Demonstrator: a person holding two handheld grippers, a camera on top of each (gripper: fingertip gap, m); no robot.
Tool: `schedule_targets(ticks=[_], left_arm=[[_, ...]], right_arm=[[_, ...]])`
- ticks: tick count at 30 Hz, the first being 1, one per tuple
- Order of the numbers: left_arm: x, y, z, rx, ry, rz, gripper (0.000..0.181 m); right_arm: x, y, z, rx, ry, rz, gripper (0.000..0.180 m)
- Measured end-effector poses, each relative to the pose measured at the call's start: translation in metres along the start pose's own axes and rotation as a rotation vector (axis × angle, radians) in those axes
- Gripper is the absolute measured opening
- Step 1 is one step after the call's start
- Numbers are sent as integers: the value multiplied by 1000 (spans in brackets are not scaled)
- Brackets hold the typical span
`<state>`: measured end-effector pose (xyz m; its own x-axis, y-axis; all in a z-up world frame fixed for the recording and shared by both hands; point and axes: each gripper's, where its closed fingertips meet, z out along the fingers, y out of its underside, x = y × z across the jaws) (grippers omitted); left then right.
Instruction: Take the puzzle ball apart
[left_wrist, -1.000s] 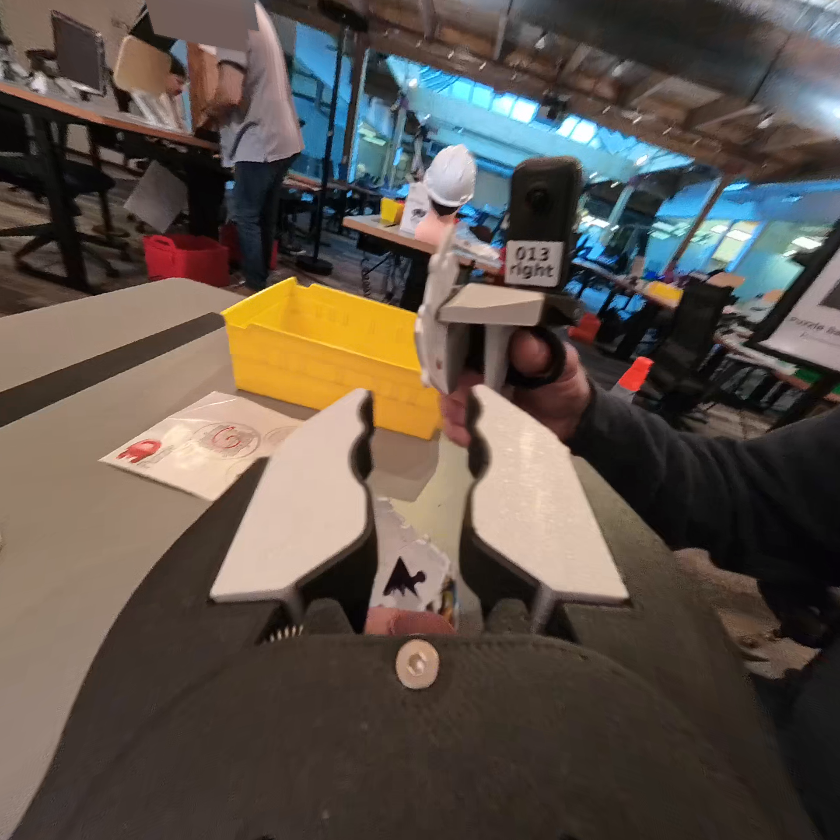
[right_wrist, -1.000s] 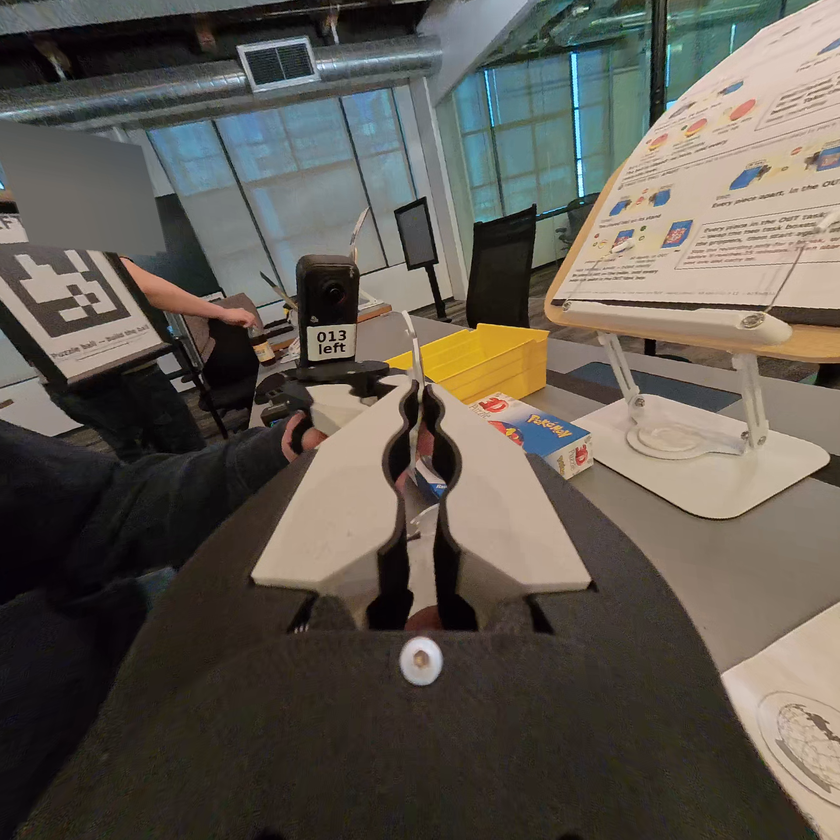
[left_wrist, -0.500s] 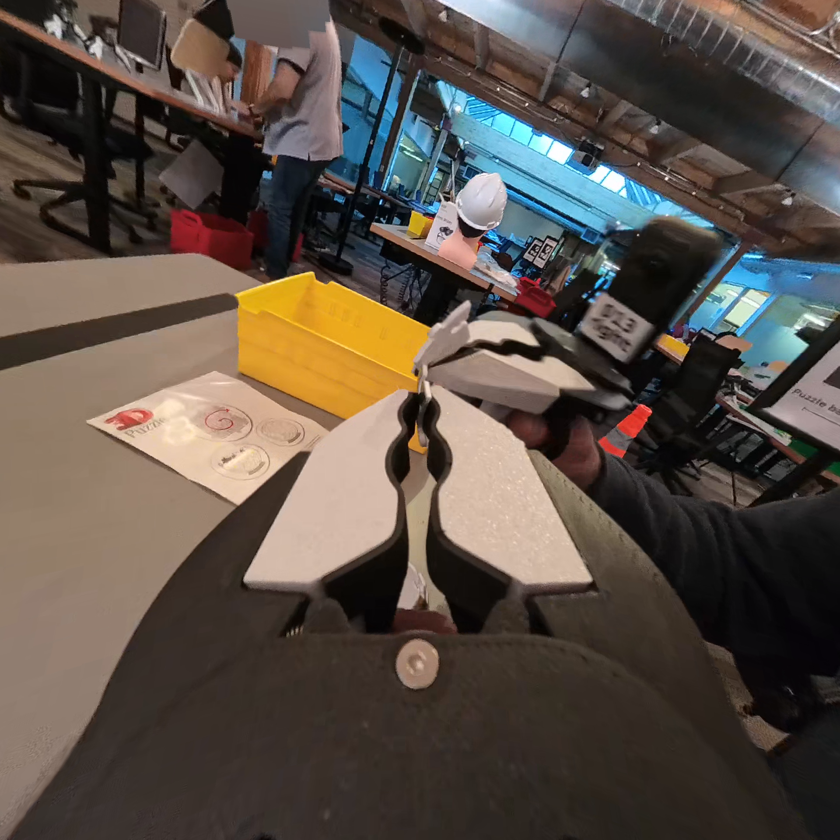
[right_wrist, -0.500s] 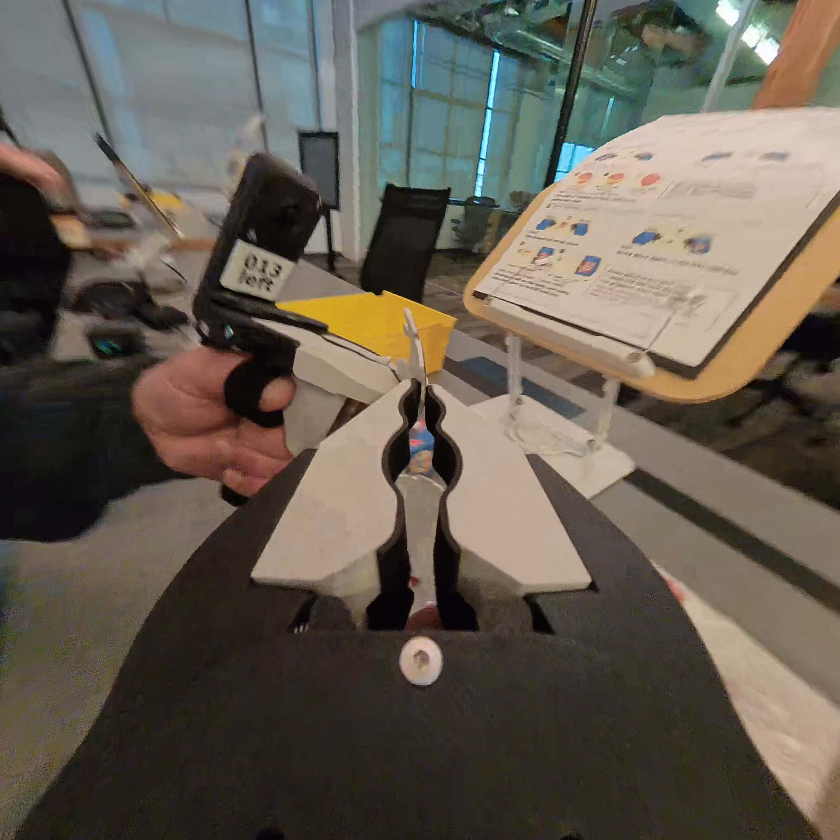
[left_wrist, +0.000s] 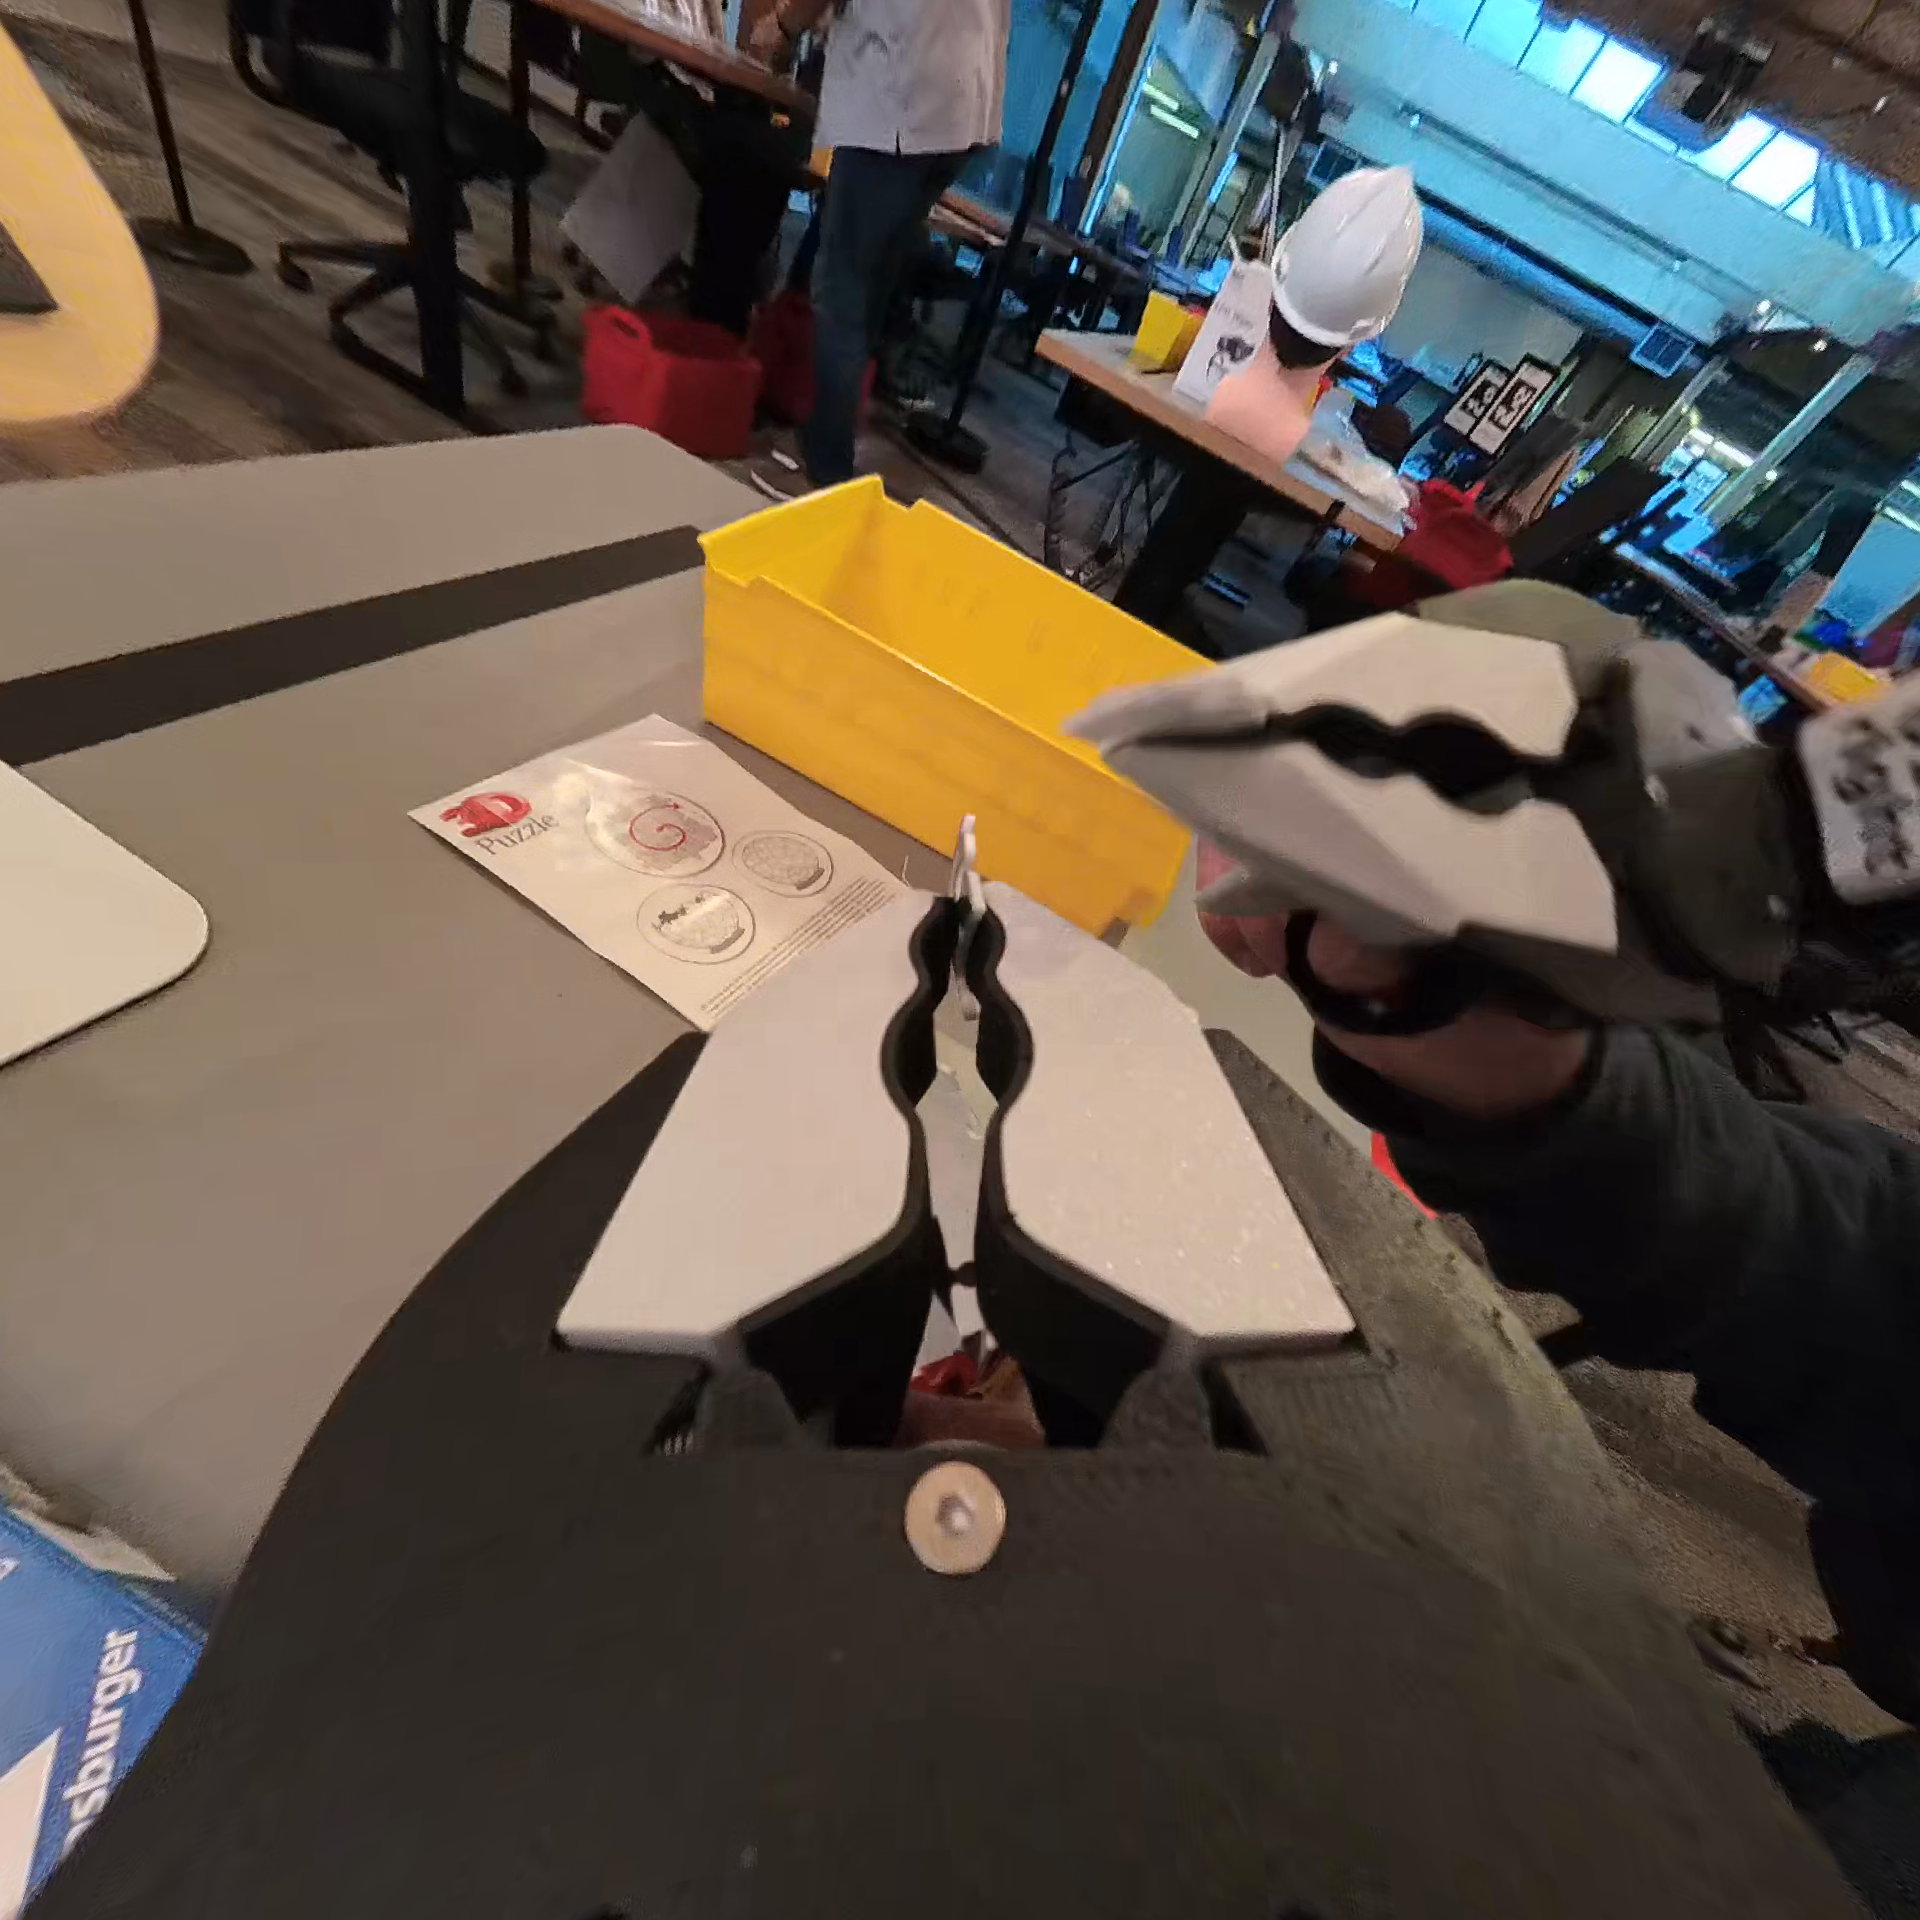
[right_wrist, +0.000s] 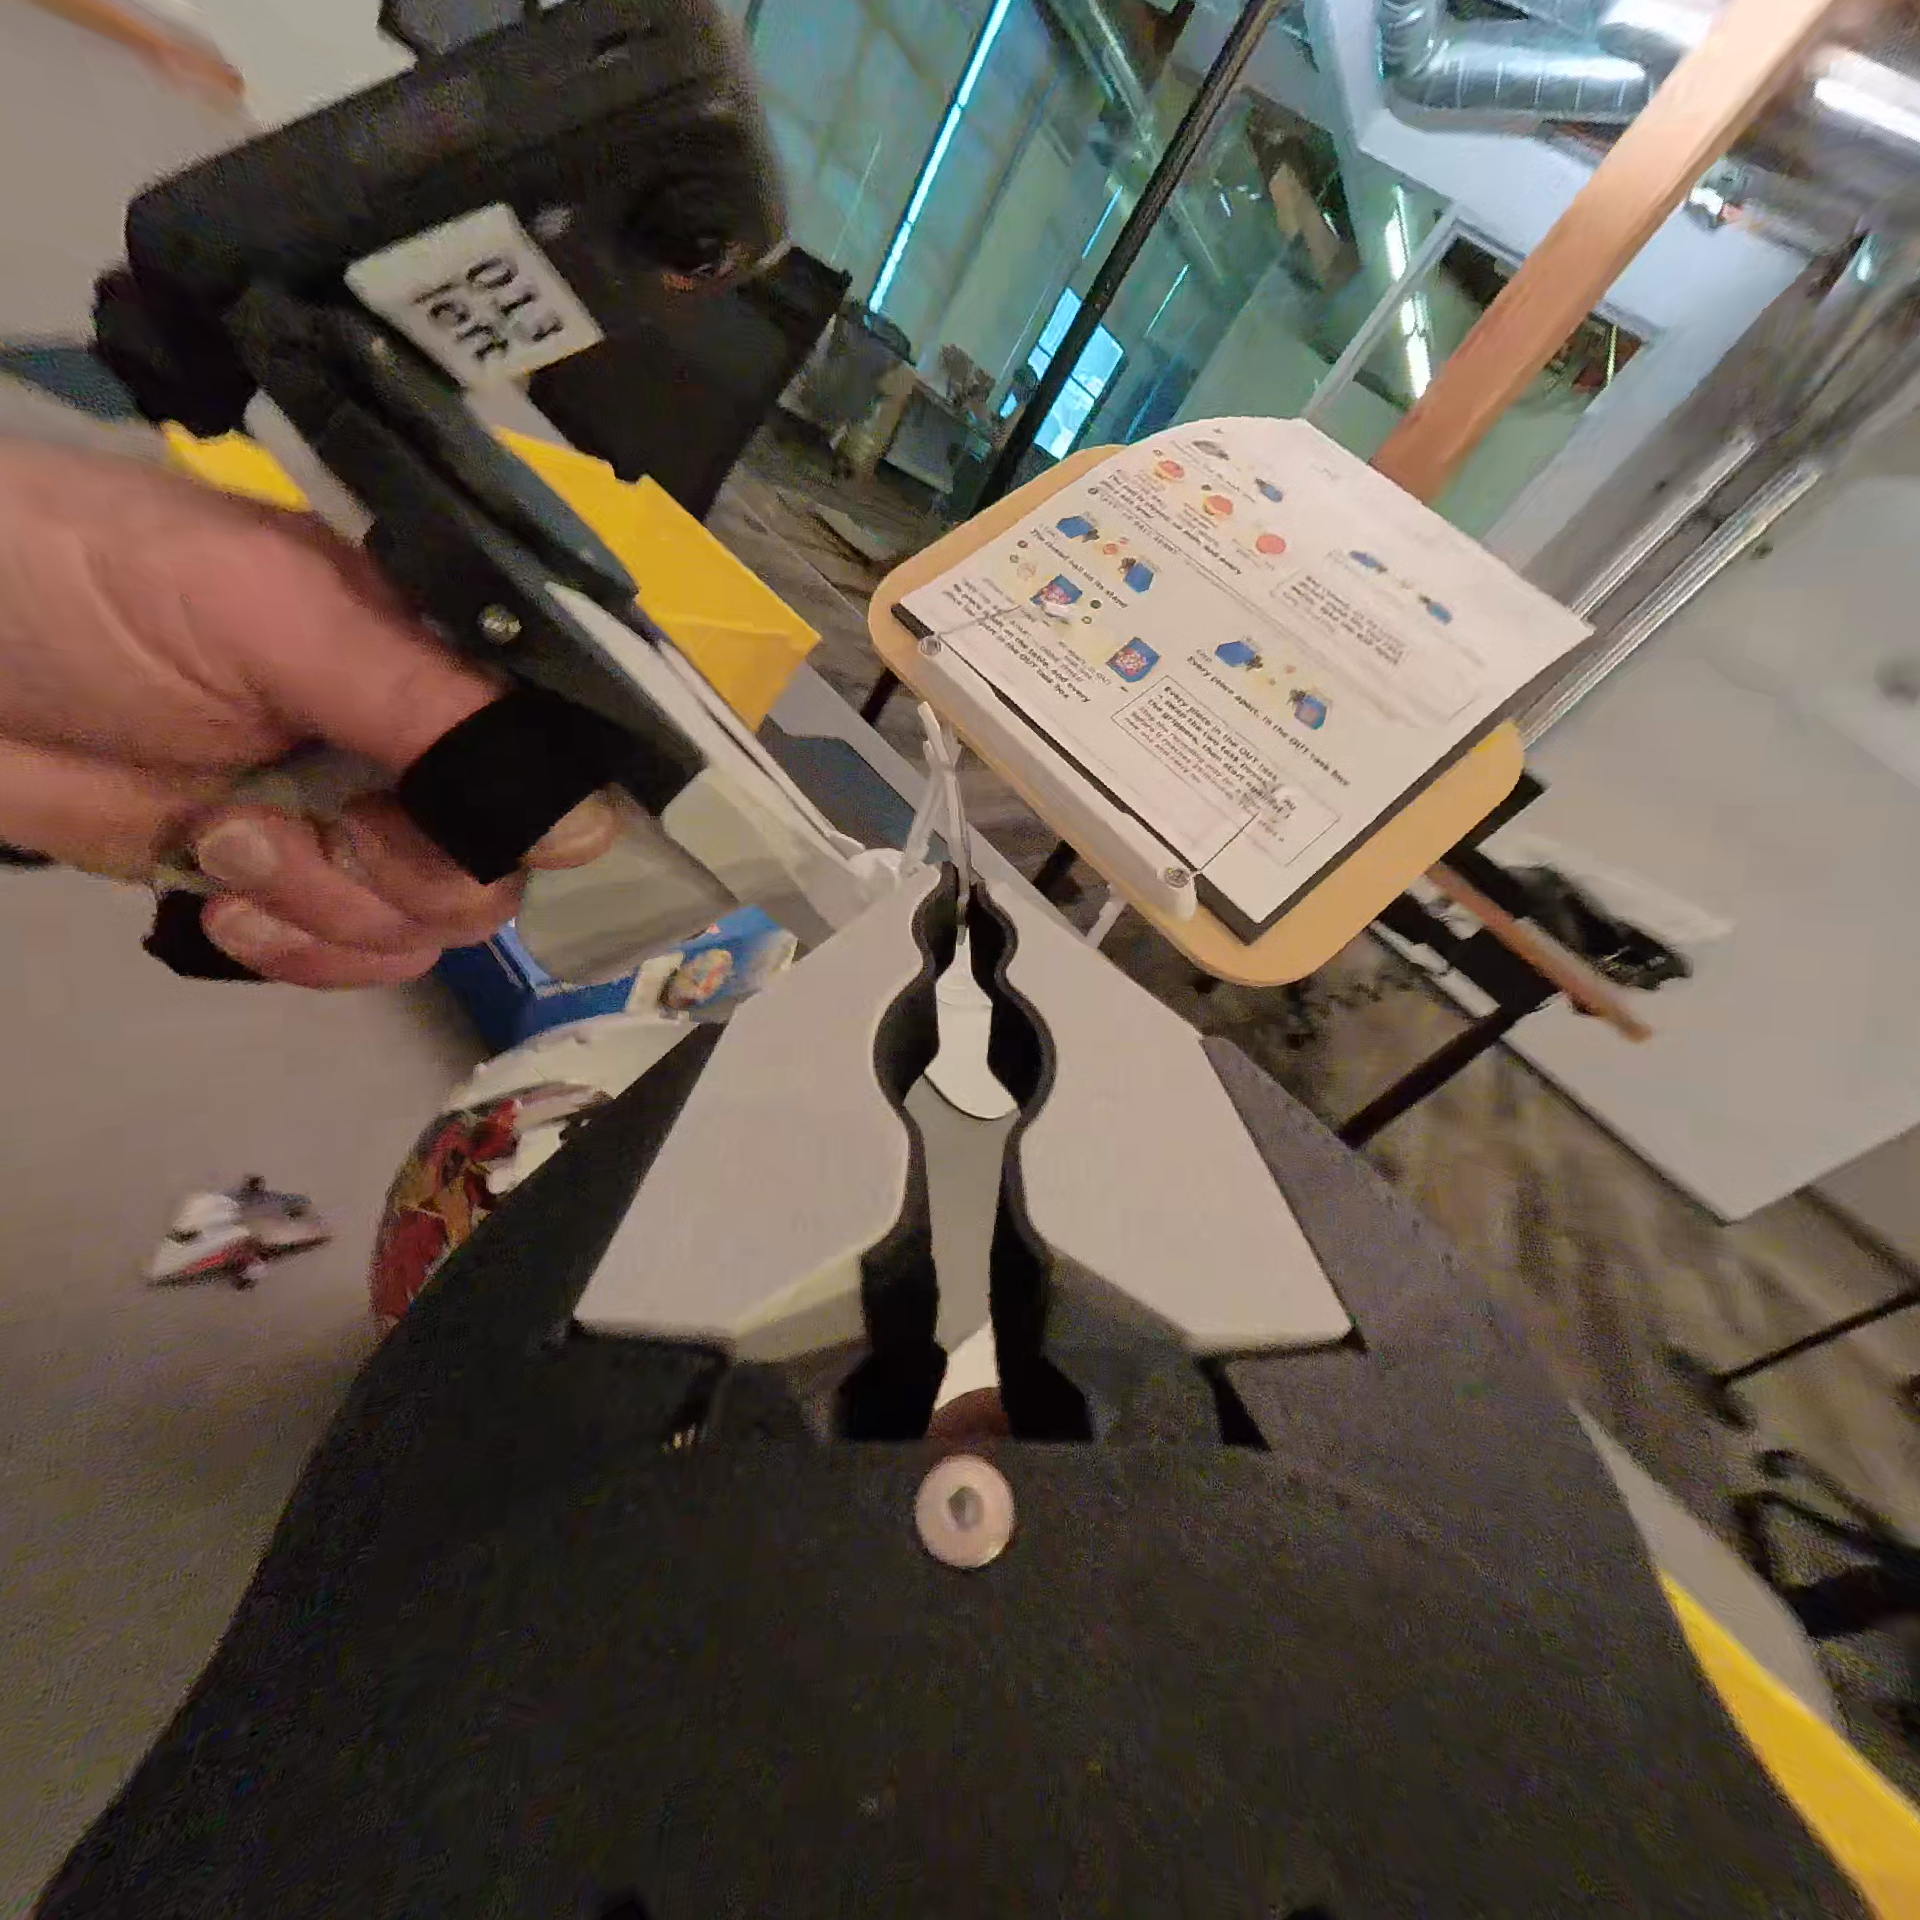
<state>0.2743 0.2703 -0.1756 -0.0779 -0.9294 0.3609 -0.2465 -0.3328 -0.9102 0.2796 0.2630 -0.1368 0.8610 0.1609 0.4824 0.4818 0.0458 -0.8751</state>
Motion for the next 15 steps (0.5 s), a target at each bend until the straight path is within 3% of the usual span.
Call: schedule_targets(ticks=[3, 5, 10, 12, 14, 15], left_arm=[[-16, 3, -8, -44, -115, 130, 2], [-14, 3, -13, -36, -90, 142, 2], [-11, 2, -17, -11, -49, 156, 2], [-10, 3, -15, -19, -50, 166, 2], [-5, 4, -14, -20, -29, 163, 2], [-5, 5, -14, -24, -29, 164, 3]], right_arm=[[43, 23, -19, -97, 51, 159, 1], [83, 52, -44, -192, 135, 226, 0], [170, 169, -112, -490, 327, 505, 0], [181, 208, -127, -571, 346, 557, 24], [190, 231, -143, -658, 394, 552, 60], [194, 229, -147, -657, 417, 519, 62]])
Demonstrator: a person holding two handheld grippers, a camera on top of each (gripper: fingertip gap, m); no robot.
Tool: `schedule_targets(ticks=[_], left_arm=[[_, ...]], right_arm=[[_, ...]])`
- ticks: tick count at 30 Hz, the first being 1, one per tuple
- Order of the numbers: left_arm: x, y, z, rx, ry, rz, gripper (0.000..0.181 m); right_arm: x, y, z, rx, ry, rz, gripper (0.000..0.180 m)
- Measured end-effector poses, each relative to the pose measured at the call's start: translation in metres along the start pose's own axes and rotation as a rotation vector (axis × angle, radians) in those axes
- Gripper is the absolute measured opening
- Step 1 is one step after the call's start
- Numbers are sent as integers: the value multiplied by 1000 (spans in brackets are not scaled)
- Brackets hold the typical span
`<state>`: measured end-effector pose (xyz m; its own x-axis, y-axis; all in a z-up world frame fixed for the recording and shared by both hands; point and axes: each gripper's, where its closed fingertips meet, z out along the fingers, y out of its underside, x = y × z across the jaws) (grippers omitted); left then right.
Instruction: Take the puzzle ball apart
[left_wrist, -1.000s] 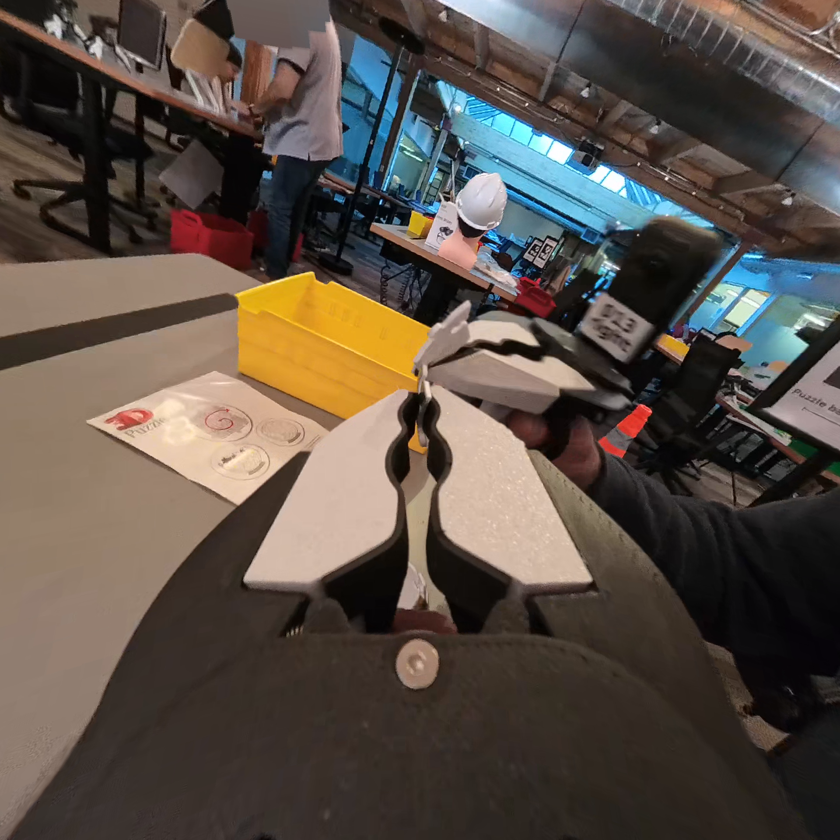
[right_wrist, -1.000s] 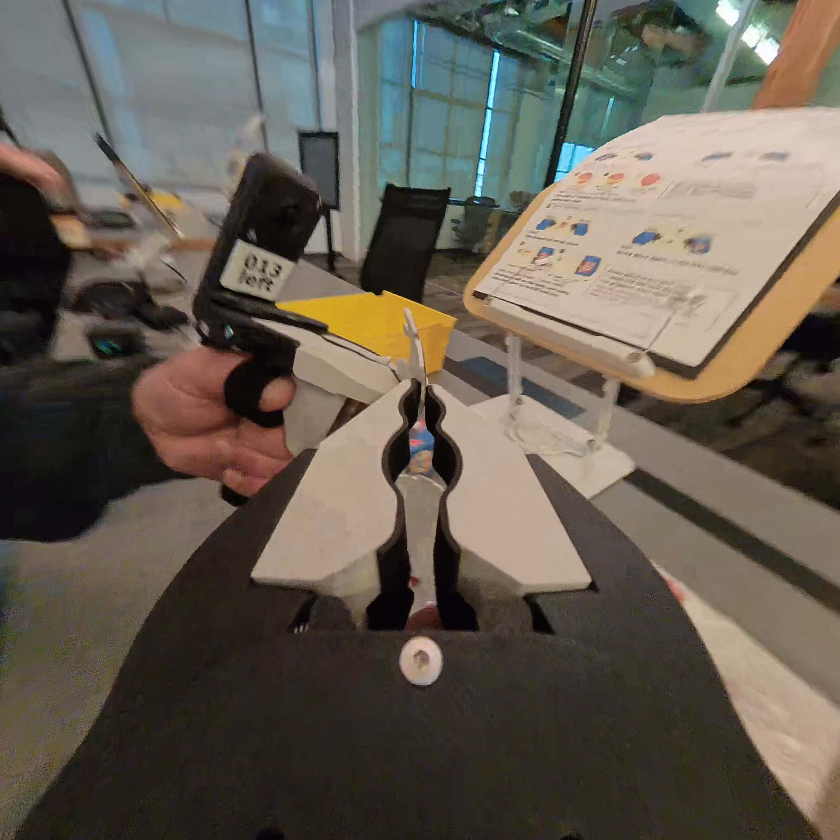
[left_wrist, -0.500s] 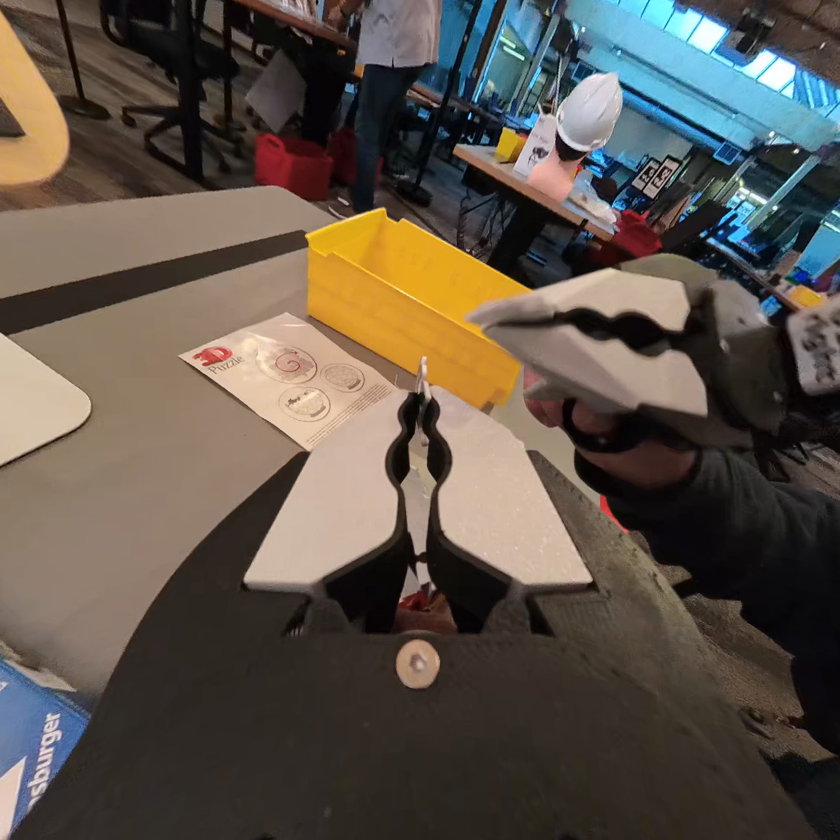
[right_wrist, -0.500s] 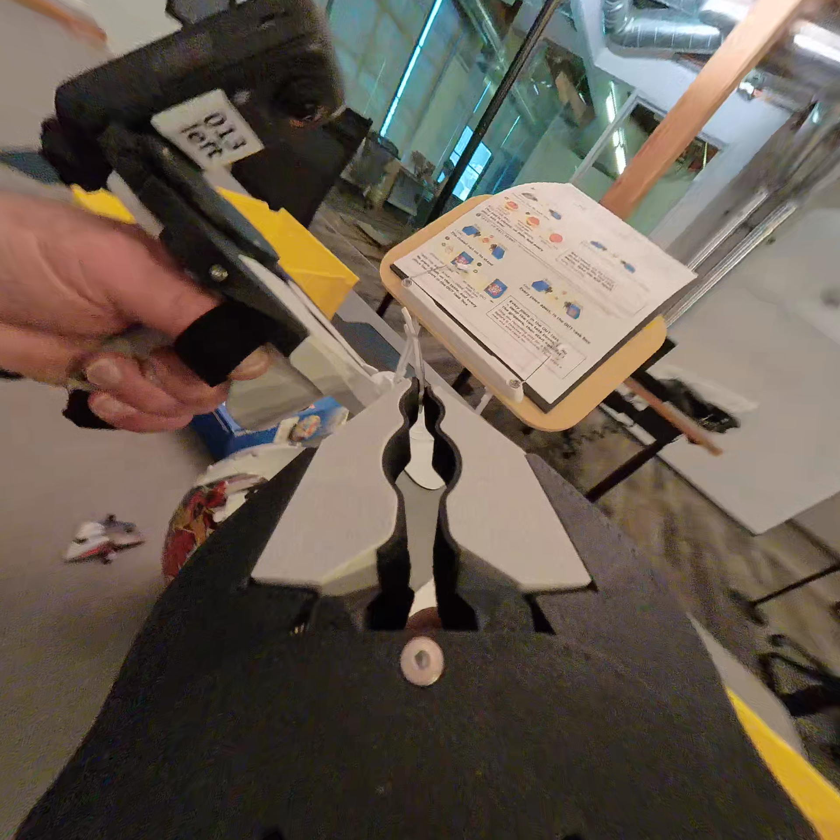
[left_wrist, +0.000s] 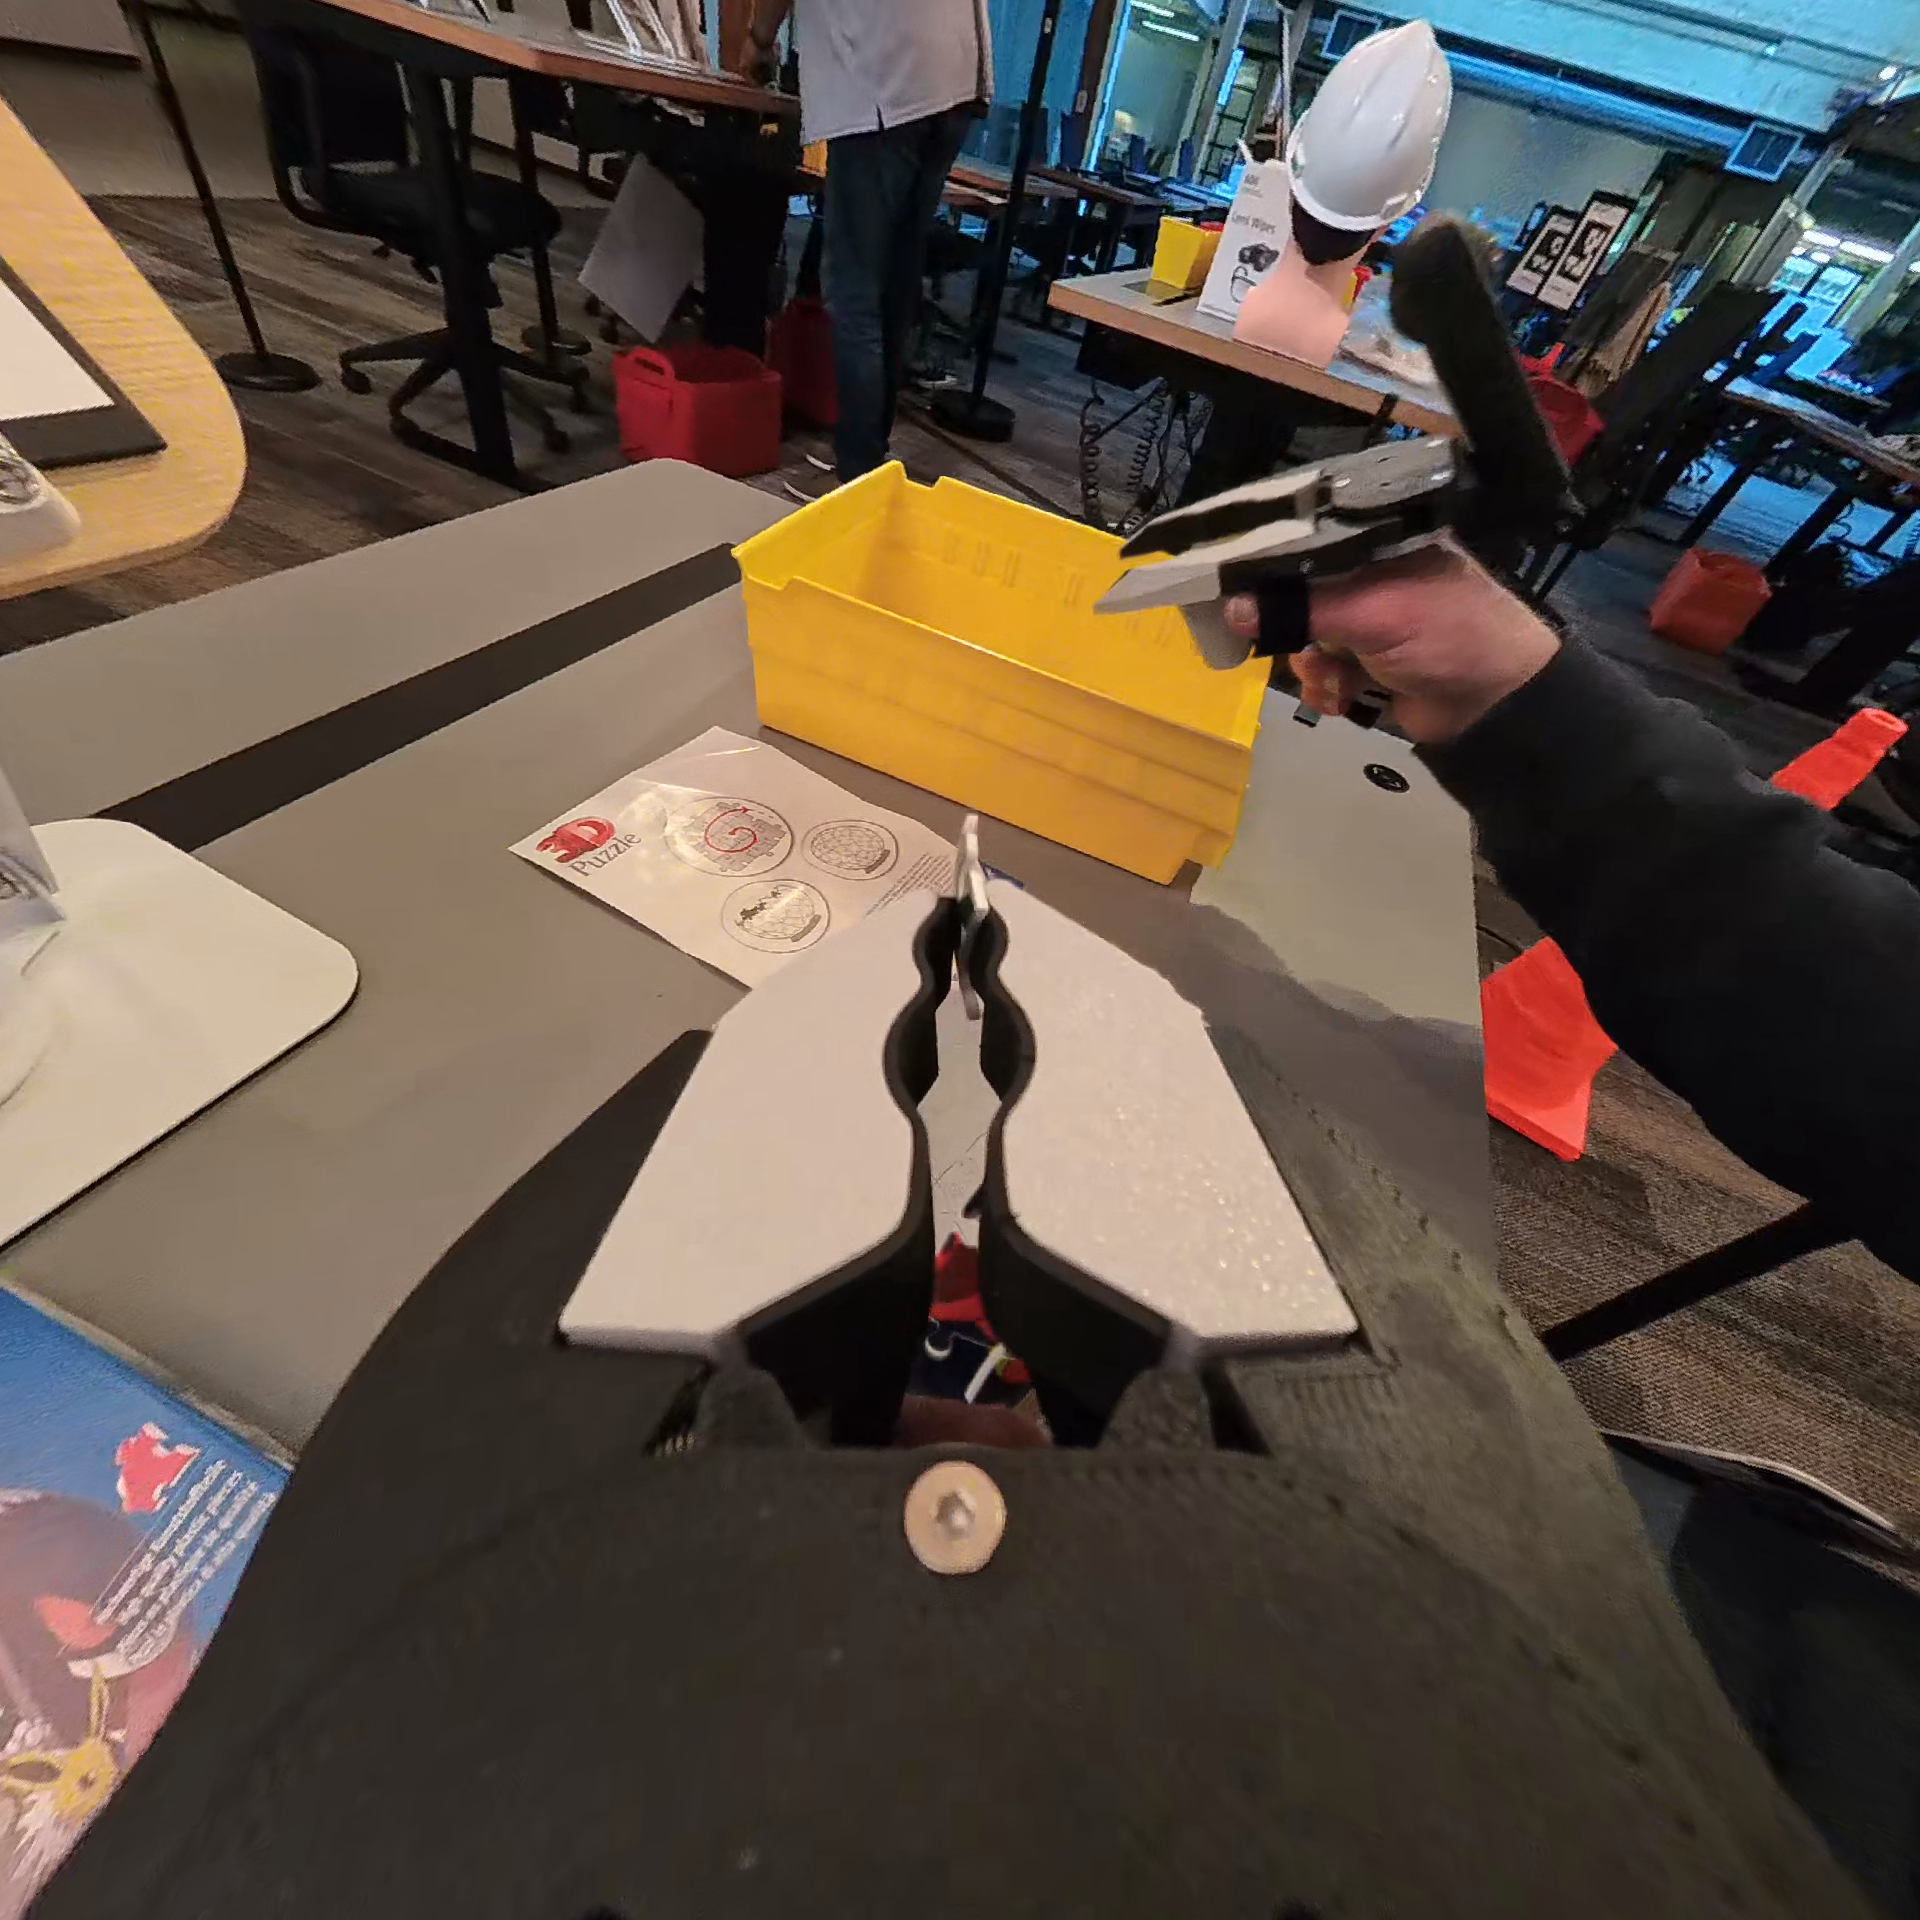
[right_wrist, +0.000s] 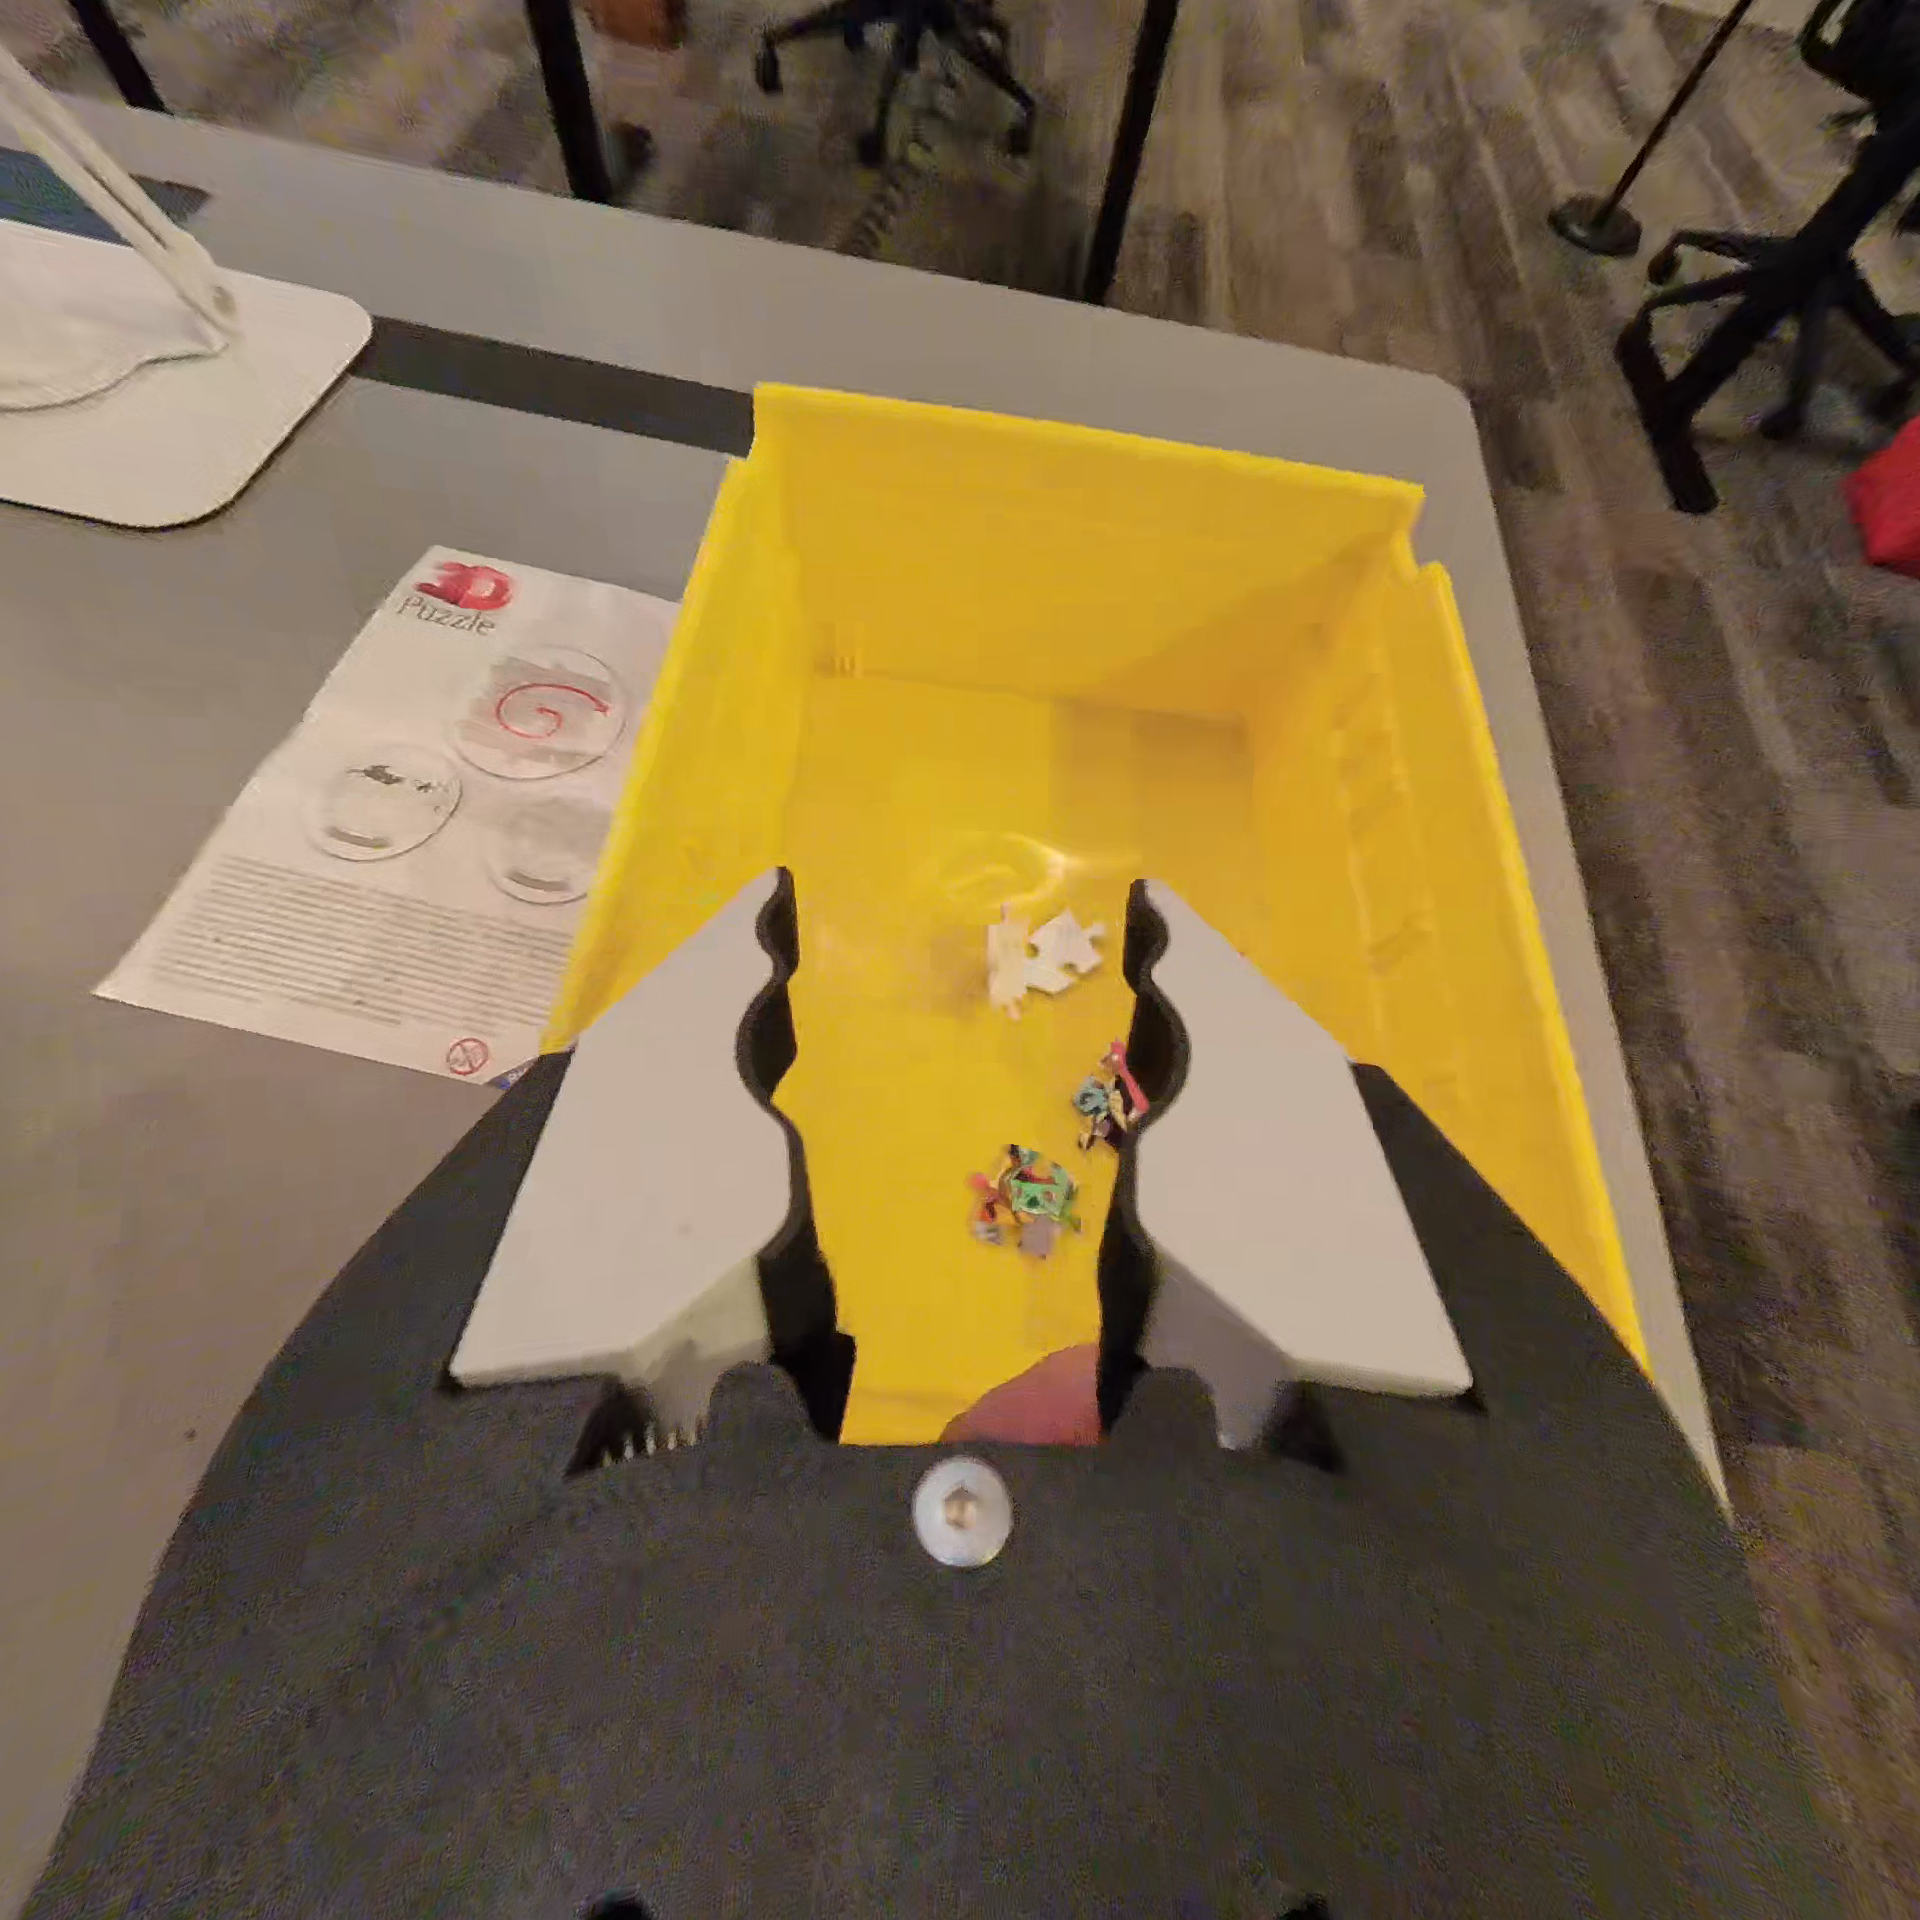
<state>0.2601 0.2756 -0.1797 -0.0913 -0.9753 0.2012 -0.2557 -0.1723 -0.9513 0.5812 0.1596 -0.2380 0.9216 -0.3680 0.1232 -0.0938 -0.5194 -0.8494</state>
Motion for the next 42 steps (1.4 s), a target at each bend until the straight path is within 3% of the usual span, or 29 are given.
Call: schedule_targets(ticks=[3, 5, 8, 11, 18, 21, 23, 29, 31, 33, 36, 40, 42], left_arm=[[4, -1, 2, 11, 31, -5, 3], [13, -6, 5, 44, 86, -20, 2], [29, -12, 13, 66, 142, -1, 2], [42, -16, 15, 83, 193, 17, 2], [53, -27, 1, 184, 338, -112, 2], [57, -30, -2, 227, 389, -147, 2], [60, -31, -3, 233, 415, -146, 3], [54, -38, -7, 293, 403, -162, 12], [45, -41, -12, 301, 366, -151, 15], [34, -37, -18, 263, 289, -82, 16], [15, -13, -26, 134, 160, 66, 26], [-6, 19, -38, 11, 80, 102, 43], [-16, 37, -39, -65, 25, 138, 58]], right_arm=[[-36, -30, -23, 133, -88, -75, 48], [-112, -55, -47, 234, -355, -117, 39], [-222, -70, -78, 297, -720, -161, 40], [-283, -73, -88, 314, -902, -165, 36], [-320, -85, -111, 362, -1201, -11, 7], [-324, -86, -115, 370, -1231, 31, 10], [-324, -86, -117, 373, -1261, 60, 1], [-312, -86, -113, 368, -1214, 61, 0], [-290, -89, -107, 381, -1124, 56, 0], [-242, -89, -89, 373, -914, 20, 0], [-131, -68, -45, 265, -453, -49, 0], [-35, -23, -17, 64, -173, -30, 1], [-7, 4, -3, -48, -51, -91, 32]])
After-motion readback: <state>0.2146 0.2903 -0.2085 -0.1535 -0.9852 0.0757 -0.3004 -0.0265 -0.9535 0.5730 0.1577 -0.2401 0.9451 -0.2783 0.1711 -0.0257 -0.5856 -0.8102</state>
